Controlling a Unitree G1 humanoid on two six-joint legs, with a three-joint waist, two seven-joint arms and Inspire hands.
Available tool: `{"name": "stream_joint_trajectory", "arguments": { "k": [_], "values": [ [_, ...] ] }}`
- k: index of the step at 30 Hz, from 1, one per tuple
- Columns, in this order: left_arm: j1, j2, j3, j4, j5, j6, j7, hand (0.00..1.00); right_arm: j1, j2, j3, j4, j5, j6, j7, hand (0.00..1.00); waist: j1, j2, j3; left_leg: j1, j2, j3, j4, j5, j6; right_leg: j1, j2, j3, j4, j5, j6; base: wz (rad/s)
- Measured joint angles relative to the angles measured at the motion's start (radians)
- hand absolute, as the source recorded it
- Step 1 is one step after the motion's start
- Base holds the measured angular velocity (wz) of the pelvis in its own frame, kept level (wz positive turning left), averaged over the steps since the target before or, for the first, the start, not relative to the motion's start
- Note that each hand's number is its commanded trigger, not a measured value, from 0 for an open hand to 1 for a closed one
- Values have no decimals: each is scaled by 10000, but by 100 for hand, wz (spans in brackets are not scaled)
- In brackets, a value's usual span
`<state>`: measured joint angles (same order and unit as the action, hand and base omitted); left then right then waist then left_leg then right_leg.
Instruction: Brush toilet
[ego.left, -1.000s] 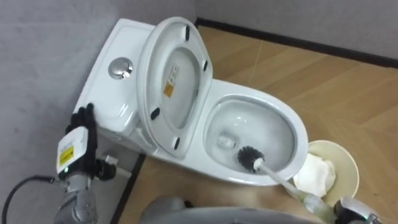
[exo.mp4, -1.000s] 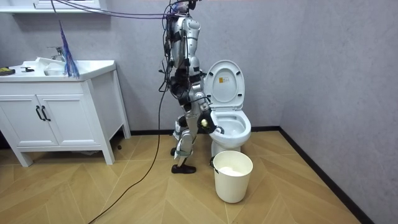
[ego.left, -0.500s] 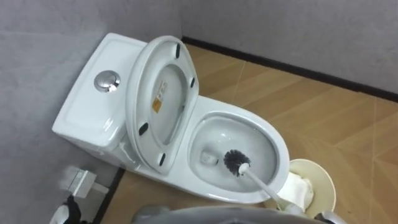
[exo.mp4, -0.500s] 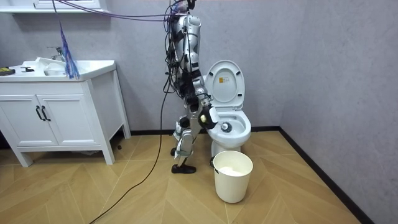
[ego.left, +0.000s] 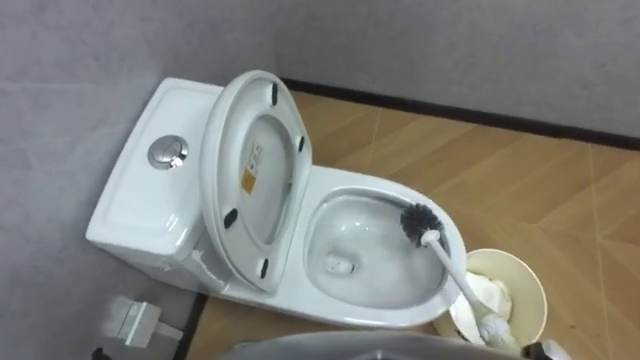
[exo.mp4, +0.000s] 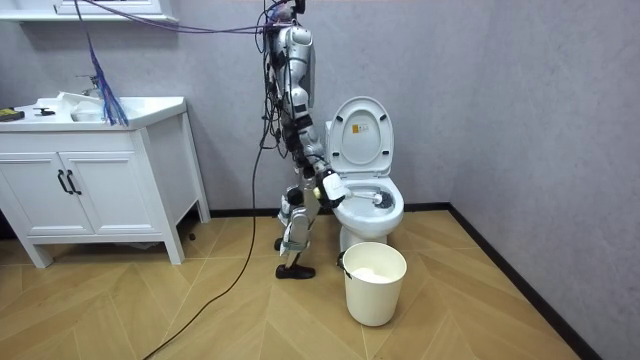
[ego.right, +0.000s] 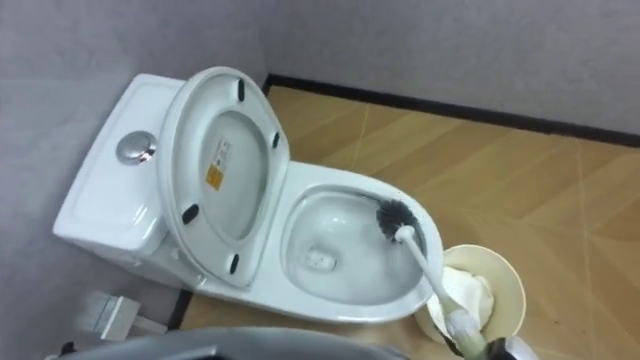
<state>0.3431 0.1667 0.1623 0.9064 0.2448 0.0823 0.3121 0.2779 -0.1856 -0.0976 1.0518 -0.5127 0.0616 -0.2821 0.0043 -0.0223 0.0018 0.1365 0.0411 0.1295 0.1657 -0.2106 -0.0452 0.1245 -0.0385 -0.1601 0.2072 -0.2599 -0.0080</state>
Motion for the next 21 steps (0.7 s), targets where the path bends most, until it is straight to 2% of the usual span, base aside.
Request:
{"name": "stream_joint_trajectory", "arguments": {
  "k": [4, 7, 8, 12, 17, 18, 19, 20, 21],
  "values": [
    [-387, -4, -10, 30, -13, -180, -3, 0, 89, 15, -186, -19, 388, -204, -620, 100, -123, -38, 7, 180, 61, 511, -24, 0, 0, -71, 71, 536, -31, 114, -11, -43],
    [-667, 15, -165, 154, 29, -293, -183, 0, 90, 251, -558, -55, 889, -295, -1055, 100, -443, -112, -23, 277, 59, 658, -89, 0, 0, -125, 103, 794, -17, 158, 11, -28],
    [-726, -33, -169, 230, 22, -147, -276, 0, 76, 334, -643, 22, 1123, -299, -1172, 100, -572, -113, -33, 312, 59, 696, -121, 0, 0, -138, 108, 825, -26, 188, 11, -26],
    [-563, -34, -257, 349, 29, -102, -645, 0, 156, 424, -810, 488, 1772, -235, -1235, 100, -846, -119, -47, 421, 50, 871, -181, -1, 0, -117, 118, 1082, -27, 239, 43, -16],
    [-588, -88, -393, 395, 12, 54, -656, 0, 163, 519, -828, 1081, 2331, -162, -1244, 100, -952, -25, -6, 484, 48, 876, -204, -1, 0, -116, 135, 1197, -16, 242, 44, -6],
    [-589, -87, -417, 426, 12, 54, -666, 0, 153, 522, -828, 1119, 2377, -162, -1244, 85, -953, 20, 9, 504, 44, 876, -210, -1, 0, -123, 140, 1253, -28, 242, 46, -9],
    [-588, -87, -446, 430, 12, 54, -673, 0, 148, 522, -828, 1119, 2390, -164, -1245, 18, -953, 21, 10, 513, 42, 877, -210, -1, 0, -134, 139, 1271, -39, 242, 47, -8],
    [-613, -86, -499, 497, 13, 53, -675, 0, 145, 522, -827, 1126, 2394, -166, -1248, 0, -962, 68, 31, 517, 34, 880, -210, -1, 0, -141, 135, 1294, -44, 241, 50, -4],
    [-657, -79, -547, 585, 14, 52, -675, 0, 146, 523, -827, 1149, 2408, -165, -1248, 0, -1004, 81, 38, 518, 28, 880, -212, -1, 0, -142, 133, 1301, -42, 241, 54, 0]
  ]
}}
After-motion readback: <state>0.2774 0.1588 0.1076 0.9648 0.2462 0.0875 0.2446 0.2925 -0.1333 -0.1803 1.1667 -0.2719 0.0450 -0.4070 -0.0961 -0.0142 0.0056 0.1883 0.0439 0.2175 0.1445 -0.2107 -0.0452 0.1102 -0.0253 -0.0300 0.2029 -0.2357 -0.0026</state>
